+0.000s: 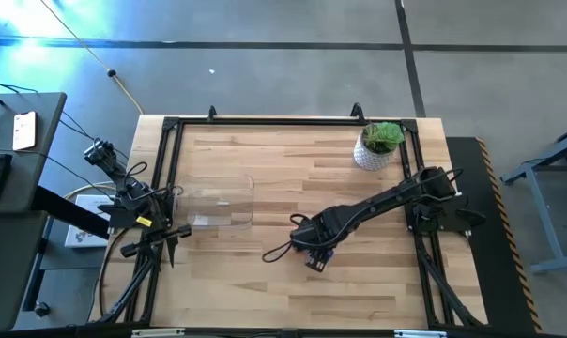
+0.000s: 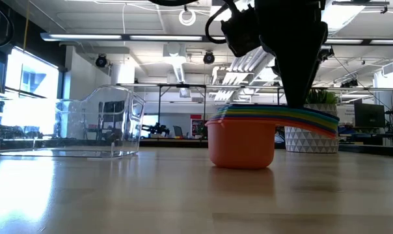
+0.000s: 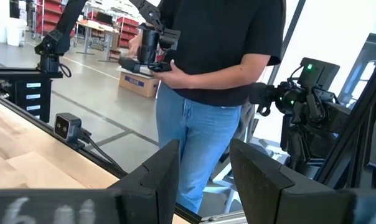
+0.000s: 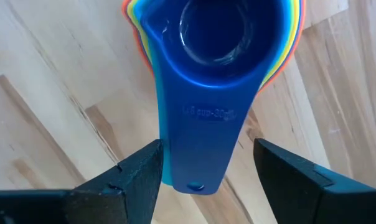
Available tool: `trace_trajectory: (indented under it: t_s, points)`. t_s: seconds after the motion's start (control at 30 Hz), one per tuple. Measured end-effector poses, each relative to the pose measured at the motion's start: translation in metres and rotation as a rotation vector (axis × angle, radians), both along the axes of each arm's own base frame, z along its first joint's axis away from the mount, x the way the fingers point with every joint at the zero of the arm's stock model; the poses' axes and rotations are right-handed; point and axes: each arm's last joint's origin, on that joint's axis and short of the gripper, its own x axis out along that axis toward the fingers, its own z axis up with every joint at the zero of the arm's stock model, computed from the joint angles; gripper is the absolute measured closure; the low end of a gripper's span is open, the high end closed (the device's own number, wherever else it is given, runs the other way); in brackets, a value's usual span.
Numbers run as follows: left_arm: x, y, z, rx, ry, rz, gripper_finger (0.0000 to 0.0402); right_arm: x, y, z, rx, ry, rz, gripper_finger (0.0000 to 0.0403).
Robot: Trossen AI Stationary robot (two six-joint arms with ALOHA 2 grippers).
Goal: Nest measuring cups in basket
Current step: Put the measuring cups on the transparent bin
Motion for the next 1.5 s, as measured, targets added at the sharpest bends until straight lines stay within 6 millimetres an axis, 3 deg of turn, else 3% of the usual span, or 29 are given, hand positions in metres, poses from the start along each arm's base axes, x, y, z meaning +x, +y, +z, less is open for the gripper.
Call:
trace_trajectory:
  t_s: [0.33,0.63,1.1,1.23,1.5]
  points:
    - [0.000,0.000,0.000,0.000,0.000,0.000,0.0271,0.002,0.001,0.000,0.013,-0.022,0.045,0.0159]
    - [0.000,0.000,0.000,0.000,0.000,-0.001,0.0271,0.004,0.002,0.000,0.019,-0.041,0.029,0.0119]
    - [0.000,0.000,0.000,0.000,0.000,0.000,0.0271,0.012,0.003,-0.025,-0.030,-0.002,-0.010,0.0114]
    - [0.000,0.000,0.000,0.000,0.000,0.000,0.0271,0.013,0.003,-0.026,-0.041,-0.004,-0.035,0.0133]
    - [0.000,0.000,0.000,0.000,0.000,0.000,0.0271,0.013,0.002,-0.026,-0.037,-0.002,-0.046,0.0220]
